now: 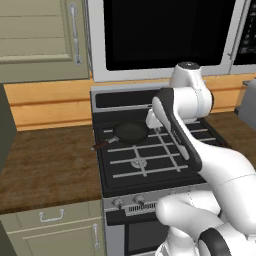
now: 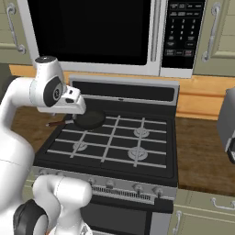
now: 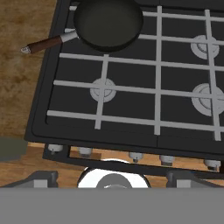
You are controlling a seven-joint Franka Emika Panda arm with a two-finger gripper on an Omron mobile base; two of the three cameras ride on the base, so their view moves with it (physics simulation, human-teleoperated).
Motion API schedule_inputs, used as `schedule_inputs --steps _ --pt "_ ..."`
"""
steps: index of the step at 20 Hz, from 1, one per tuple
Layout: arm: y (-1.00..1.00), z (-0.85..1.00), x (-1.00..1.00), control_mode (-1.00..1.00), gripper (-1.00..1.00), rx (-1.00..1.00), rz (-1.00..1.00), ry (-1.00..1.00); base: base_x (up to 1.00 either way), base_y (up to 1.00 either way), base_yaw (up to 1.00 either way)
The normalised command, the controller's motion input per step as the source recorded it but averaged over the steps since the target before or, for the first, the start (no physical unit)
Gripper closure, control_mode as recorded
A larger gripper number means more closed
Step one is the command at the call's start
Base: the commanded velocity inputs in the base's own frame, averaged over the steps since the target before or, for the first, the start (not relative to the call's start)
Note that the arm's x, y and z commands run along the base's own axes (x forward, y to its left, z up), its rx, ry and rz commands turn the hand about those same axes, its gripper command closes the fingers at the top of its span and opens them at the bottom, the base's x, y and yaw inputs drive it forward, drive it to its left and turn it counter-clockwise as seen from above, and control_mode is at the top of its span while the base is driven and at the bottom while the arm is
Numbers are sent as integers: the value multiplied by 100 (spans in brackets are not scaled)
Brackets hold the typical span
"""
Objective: Turn off the rear left burner of the stove.
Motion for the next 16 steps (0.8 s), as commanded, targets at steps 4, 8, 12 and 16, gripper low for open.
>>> schedule_inputs --steps 4,8,12,16 --pt "0 0 0 -100 -100 0 0 0 0 0 0" --pt "0 0 0 -100 -100 0 0 0 0 0 0" --pt "0 0 0 -100 -100 0 0 0 0 0 0" --pt "-15 -2 -22 -100 -100 0 0 0 0 0 0"
